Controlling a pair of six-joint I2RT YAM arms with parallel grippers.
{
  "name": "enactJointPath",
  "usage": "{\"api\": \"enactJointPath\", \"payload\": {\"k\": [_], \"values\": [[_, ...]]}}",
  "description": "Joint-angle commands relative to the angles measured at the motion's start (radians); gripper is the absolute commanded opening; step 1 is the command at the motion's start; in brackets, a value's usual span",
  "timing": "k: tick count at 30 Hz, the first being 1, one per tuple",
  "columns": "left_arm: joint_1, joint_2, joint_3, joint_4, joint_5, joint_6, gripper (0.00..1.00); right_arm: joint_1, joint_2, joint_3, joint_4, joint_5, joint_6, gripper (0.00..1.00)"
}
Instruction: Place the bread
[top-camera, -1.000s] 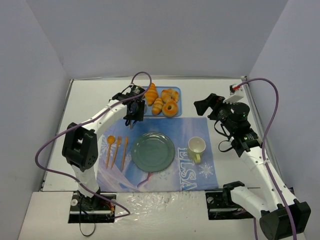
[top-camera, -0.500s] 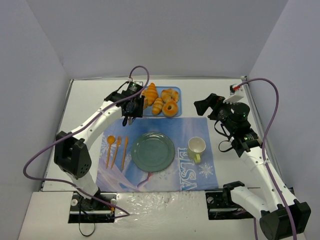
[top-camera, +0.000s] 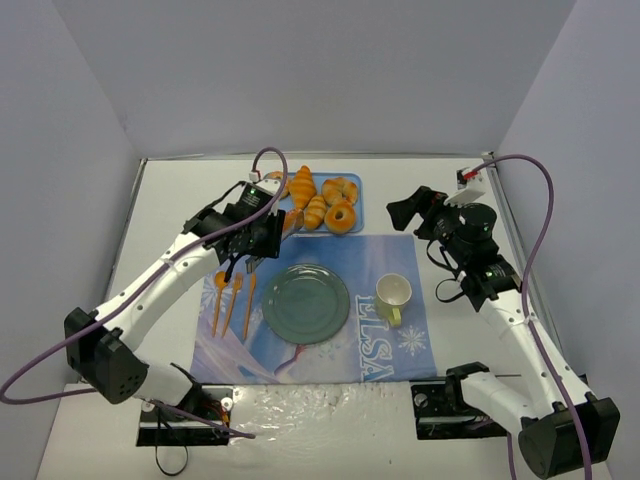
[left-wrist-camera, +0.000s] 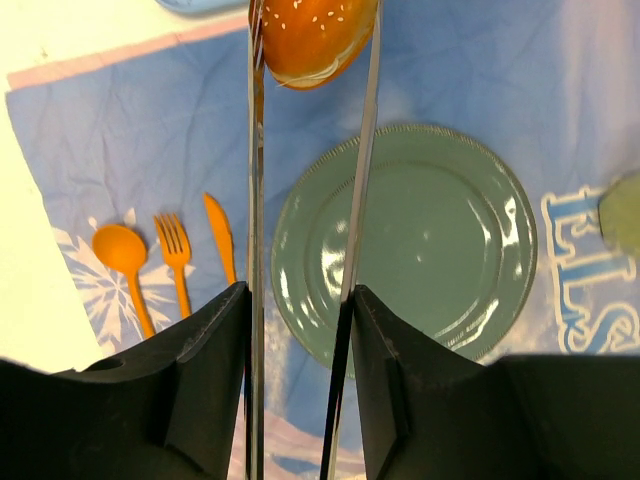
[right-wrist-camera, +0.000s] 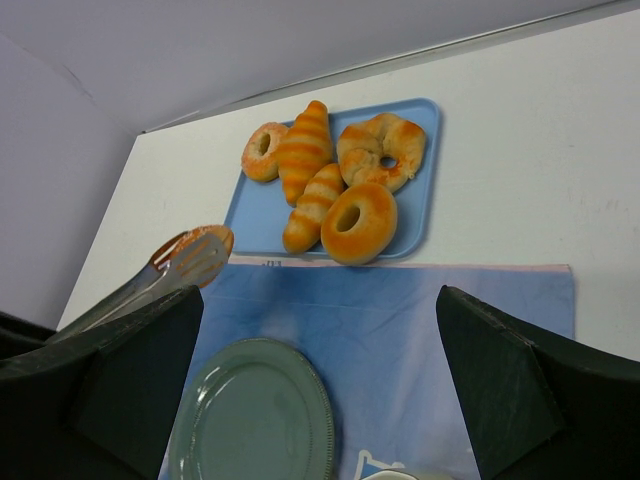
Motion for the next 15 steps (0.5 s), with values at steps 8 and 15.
{"api": "enactJointPath", "payload": {"k": [8, 15], "values": [[-0.188, -0.141, -0.133, -0.003, 0.004, -0.053, 0.28, -0.001, 0.025, 0.011, 0.101, 0.012, -0.002, 1.00], [-0.252, -0.160, -0.199, 0.013, -0.010, -0.085, 0.28, -0.002, 0.019, 0.012, 0.099, 0.016, -0.003, 1.00]]}}
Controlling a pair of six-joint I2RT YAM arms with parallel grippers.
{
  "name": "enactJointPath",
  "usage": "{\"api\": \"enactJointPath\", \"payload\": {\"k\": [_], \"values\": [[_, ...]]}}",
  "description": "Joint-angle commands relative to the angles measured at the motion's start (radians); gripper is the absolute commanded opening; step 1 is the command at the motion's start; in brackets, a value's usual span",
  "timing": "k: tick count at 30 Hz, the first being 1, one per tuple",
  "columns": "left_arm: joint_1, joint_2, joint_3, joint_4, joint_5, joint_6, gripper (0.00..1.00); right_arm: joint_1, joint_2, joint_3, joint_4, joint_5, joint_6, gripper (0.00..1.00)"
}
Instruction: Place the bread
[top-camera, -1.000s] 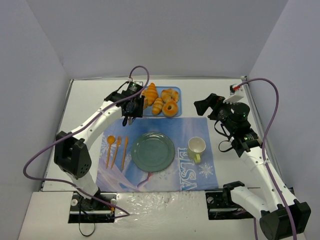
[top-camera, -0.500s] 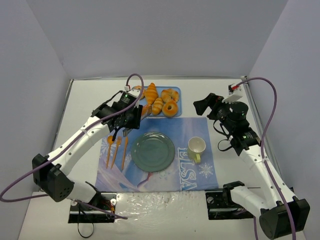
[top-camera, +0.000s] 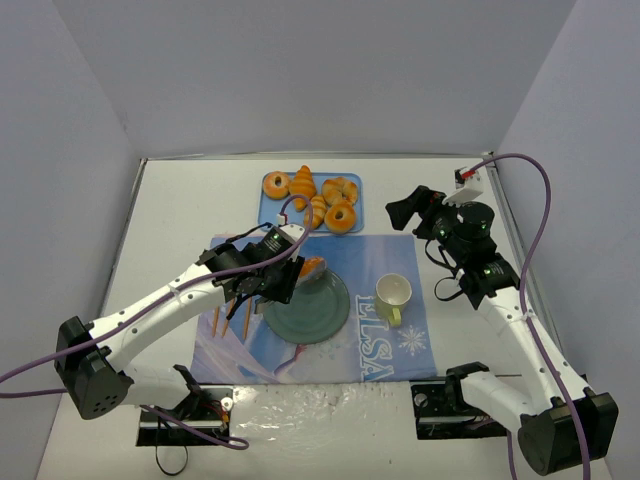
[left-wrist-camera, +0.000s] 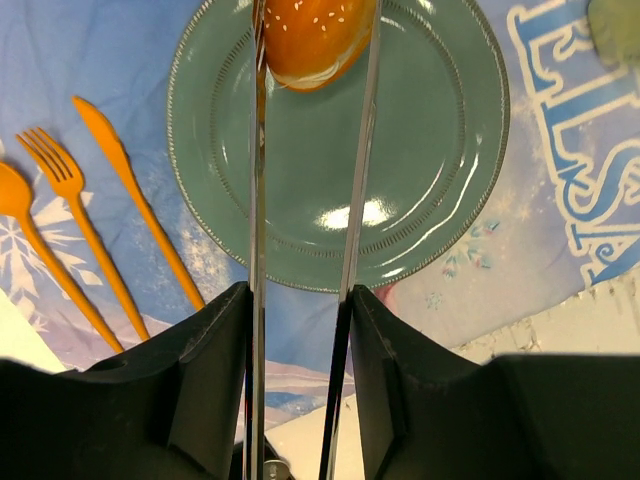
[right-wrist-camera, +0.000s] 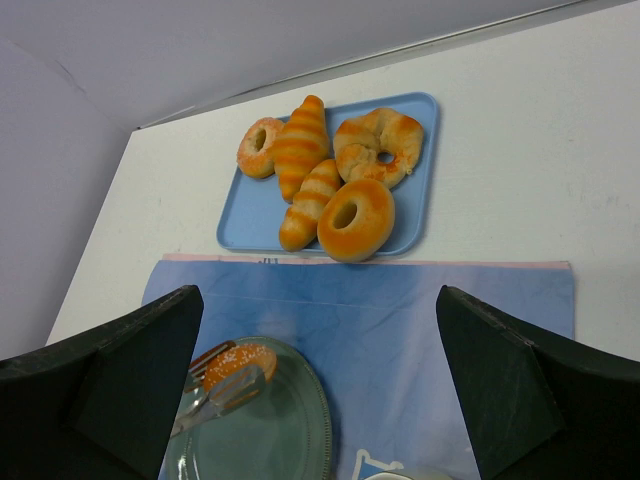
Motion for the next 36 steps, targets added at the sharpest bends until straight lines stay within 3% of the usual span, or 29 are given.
{"api": "enactJointPath", "payload": {"k": [1, 20, 36], "values": [[-0.030, -0.047, -0.011, 0.041, -0.028, -0.041, 0.28, -0.002, 0.000, 0.012, 0.094, 0.017, -0.003, 1.00], [-0.079, -0.046, -0.083, 0.087, -0.025, -0.098, 0.36, -0.001, 0.013, 0.016, 0.092, 0.016, -0.003, 1.00], [-0.089, -0.059, -0.076, 0.047, -0.028, -0.097, 0.50, -0.002, 0.008, 0.013, 0.097, 0.016, 0.005, 1.00]]}}
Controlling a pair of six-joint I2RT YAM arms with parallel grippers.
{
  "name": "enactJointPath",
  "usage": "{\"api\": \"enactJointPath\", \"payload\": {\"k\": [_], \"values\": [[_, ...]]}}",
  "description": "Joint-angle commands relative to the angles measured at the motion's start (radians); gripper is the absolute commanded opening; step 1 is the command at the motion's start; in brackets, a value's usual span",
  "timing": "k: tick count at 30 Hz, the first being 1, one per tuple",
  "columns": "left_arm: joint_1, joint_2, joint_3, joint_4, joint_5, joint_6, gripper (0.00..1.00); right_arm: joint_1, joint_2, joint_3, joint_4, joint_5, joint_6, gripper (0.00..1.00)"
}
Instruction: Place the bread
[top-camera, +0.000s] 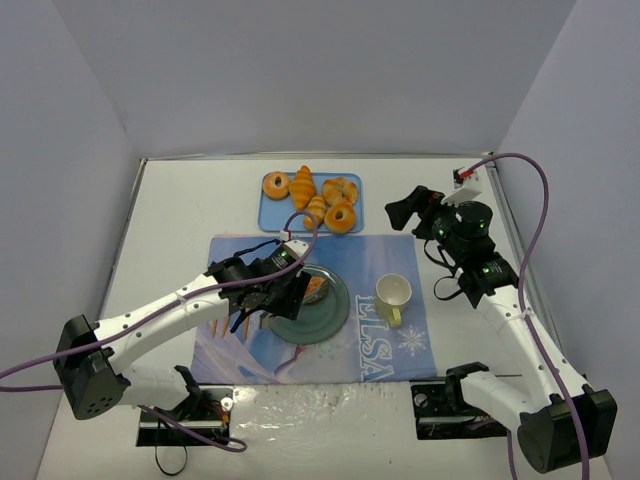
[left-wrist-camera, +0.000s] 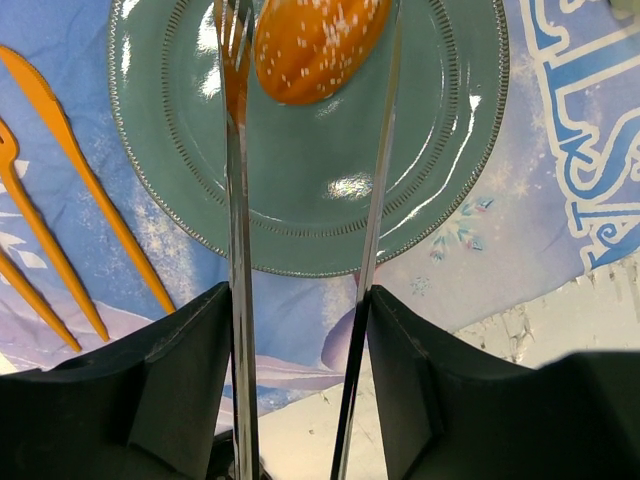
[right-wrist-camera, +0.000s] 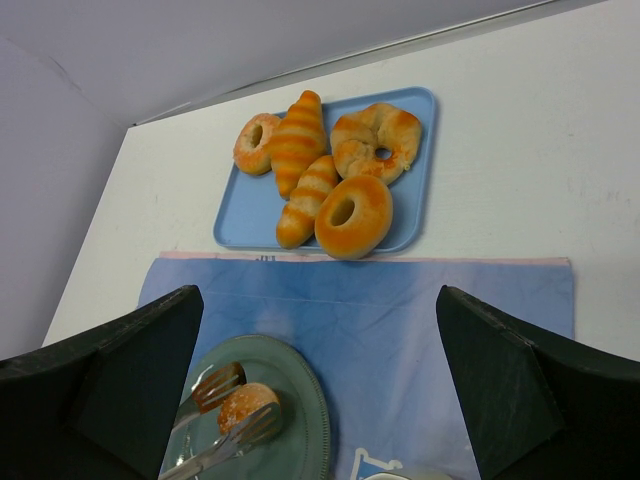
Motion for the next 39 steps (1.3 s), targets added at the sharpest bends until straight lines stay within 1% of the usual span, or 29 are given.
{"api": "enactJointPath", "payload": {"k": [1, 9, 19, 22, 25, 26, 27, 28, 30, 32, 34, 36, 39], "values": [[-0.006, -0.047, 0.029, -0.001, -0.022, -0.006, 0.51, -0.002, -0.007, 0.012, 0.097, 0.015, 0.004, 1.00], [-0.006, -0.086, 0.055, -0.038, -0.038, -0.006, 0.52, -0.002, -0.021, 0.004, 0.093, 0.017, 0.004, 1.00], [-0.001, -0.121, 0.170, -0.131, -0.116, 0.017, 0.53, -0.001, -0.030, 0.009, 0.089, 0.012, 0.006, 1.00], [0.039, -0.102, 0.210, -0.153, -0.131, 0.035, 0.53, -0.002, -0.031, 0.009, 0.088, 0.010, 0.006, 1.00], [0.109, -0.093, 0.254, -0.156, -0.103, 0.058, 0.53, -0.002, -0.033, 0.011, 0.088, 0.008, 0.004, 1.00], [0.153, -0.088, 0.270, -0.153, -0.086, 0.073, 0.53, -0.002, -0.033, 0.011, 0.088, 0.006, 0.004, 1.00], [0.230, -0.077, 0.298, -0.149, -0.066, 0.097, 0.53, -0.002, -0.032, 0.013, 0.088, 0.004, 0.003, 1.00], [0.241, -0.070, 0.302, -0.148, -0.058, 0.113, 0.53, -0.002, -0.031, 0.015, 0.088, 0.004, 0.003, 1.00], [0.360, -0.039, 0.373, -0.148, -0.043, 0.149, 0.54, -0.002, -0.027, 0.016, 0.089, -0.001, 0.004, 1.00], [0.460, 0.005, 0.417, -0.147, -0.039, 0.187, 0.54, -0.002, -0.020, 0.022, 0.088, -0.006, 0.004, 1.00], [0.526, 0.055, 0.478, -0.147, -0.024, 0.209, 0.54, -0.001, -0.011, 0.028, 0.088, -0.016, 0.008, 1.00], [0.619, 0.100, 0.528, -0.136, -0.019, 0.217, 0.55, -0.001, -0.008, 0.032, 0.089, -0.021, 0.009, 1.00], [0.711, 0.190, 0.611, -0.116, 0.012, 0.210, 0.55, -0.002, -0.001, 0.036, 0.094, -0.025, 0.010, 1.00]]}}
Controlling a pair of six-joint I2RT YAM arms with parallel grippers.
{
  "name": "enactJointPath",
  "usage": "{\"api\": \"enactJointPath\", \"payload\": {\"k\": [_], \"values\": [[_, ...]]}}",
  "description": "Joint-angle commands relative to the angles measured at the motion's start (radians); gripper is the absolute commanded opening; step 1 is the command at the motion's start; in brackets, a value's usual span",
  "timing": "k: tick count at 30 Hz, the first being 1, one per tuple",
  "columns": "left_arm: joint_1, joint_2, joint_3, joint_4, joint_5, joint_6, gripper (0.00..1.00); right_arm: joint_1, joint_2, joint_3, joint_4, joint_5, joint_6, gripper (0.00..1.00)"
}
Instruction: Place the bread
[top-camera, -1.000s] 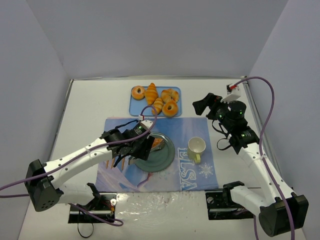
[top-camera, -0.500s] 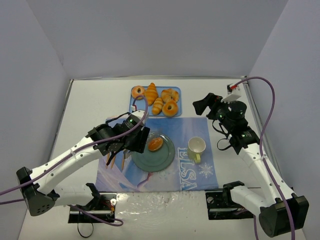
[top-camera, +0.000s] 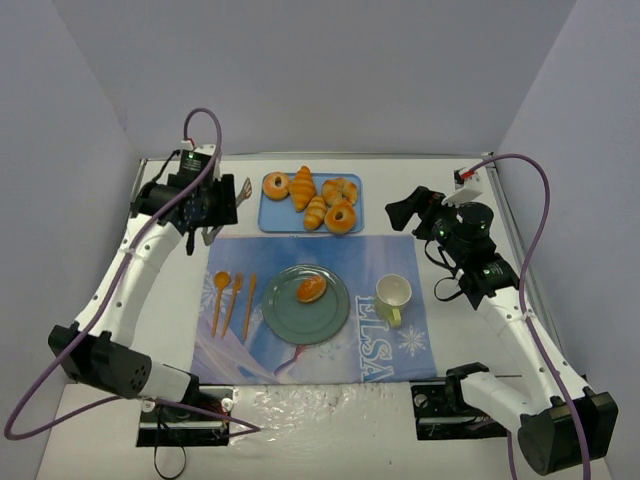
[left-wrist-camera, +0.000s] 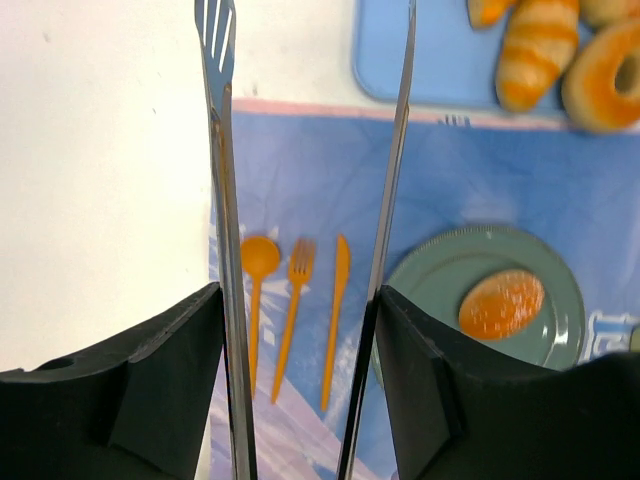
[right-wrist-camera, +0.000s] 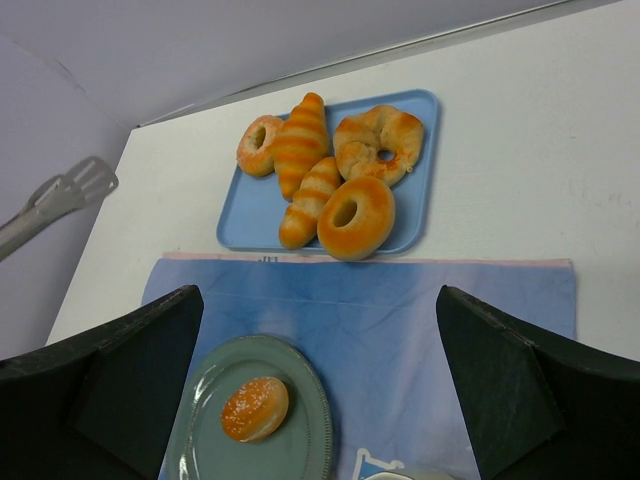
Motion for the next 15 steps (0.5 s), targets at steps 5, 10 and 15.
{"api": "enactJointPath", "payload": {"k": [5, 10, 15], "values": [[0.258, 0.231, 0.216, 0.106, 0.068, -0.004, 0.55, -0.001, 0.020, 0.048, 0.094, -0.037, 0.005, 1.00], [0.368, 0.415, 0.298, 0.121, 0.073, -0.016, 0.55, -0.002, 0.018, 0.057, 0.076, -0.027, -0.010, 1.00], [0.415, 0.565, 0.417, 0.123, 0.057, -0.003, 0.54, -0.002, 0.018, 0.052, 0.074, -0.023, -0.014, 1.00]]}}
